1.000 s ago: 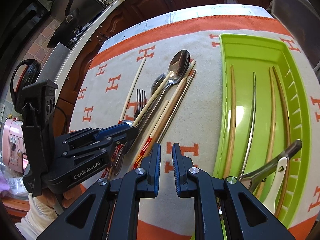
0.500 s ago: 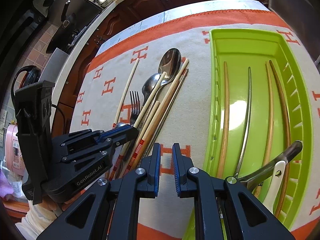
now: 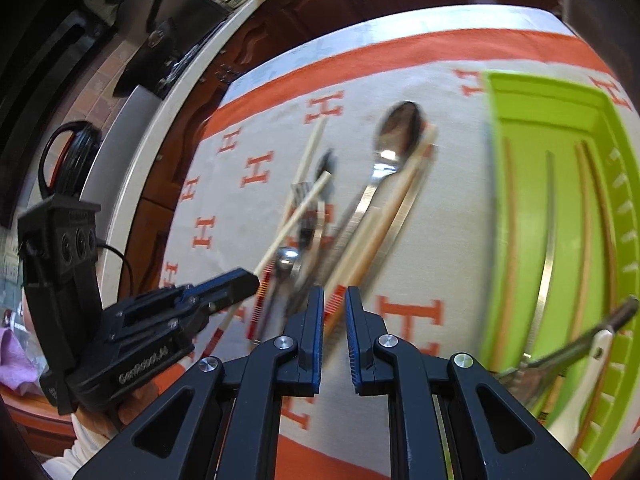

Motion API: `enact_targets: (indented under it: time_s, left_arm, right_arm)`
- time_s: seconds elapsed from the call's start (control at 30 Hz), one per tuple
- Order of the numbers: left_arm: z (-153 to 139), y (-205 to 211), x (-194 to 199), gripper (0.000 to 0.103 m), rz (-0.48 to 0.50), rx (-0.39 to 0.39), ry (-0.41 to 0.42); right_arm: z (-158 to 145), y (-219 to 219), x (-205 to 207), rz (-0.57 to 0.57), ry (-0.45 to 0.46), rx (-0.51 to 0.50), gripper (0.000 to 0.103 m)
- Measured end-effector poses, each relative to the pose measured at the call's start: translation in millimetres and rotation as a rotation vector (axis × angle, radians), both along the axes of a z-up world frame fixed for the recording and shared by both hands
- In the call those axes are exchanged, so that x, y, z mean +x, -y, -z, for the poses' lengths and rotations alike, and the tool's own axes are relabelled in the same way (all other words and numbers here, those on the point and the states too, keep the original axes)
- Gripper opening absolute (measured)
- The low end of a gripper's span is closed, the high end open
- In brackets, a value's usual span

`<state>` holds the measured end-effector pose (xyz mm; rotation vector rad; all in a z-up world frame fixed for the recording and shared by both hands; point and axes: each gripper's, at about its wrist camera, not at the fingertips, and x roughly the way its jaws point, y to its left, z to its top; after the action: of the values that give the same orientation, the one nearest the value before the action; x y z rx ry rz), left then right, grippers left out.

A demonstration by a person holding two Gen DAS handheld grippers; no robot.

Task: Organize utensils
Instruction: 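Withdraw both tools from the tray back over the utensil pile, then grasp a red-banded white chopstick with the left tool while the right tool grasps another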

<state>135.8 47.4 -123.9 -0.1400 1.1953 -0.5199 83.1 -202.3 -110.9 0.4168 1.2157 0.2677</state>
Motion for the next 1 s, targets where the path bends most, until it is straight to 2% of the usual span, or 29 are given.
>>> enact_targets:
  time_s: [0.17,0.27,0.5,0.67,0.87,0.93,1.0]
  left_arm:
    - [-20.3,-31.8,-15.1,0.003,-0.037,-0.069,0.042]
    - [-28.2,-47.9,-20.9,0.003,-0.067,-0.078,0.075]
    - [-14.7,-89.4,-19.7,0.003,-0.168,-0.079,0.056]
    - [-7.7,-109.5,-20.7,0.003,-0.222,-0.087,0.057]
    - [-4.5,-129.6,-20.9,0.003,-0.267,-0.102,0.055]
    - [-4.2,-130.7,-21.4,0.003,-0.273,-0.101,0.052]
    - [-4.7,-129.9,-21.0,0.003,-0.275,-0.101,0.048]
  right_arm:
    - [-7.3,-35.7,18.3,-0.031,0.009,-0.018,0.012]
    - [-2.2,-50.5,31.7,-0.032,-0.012,-0.023,0.012]
    - [30.0,-75.6,77.4,0.009,-0.093,-0.042,0.012]
    - [48.2,-87.8,100.0,0.034,-0.133,-0.127,0.012]
    - [46.0,-124.9,103.8,-0.015,-0.075,-0.347,0.012]
    - [44.1,-131.3,98.8,-0.023,-0.053,-0.395,0.009]
    - [44.0,-131.6,94.8,-0.025,-0.041,-0.396,0.007]
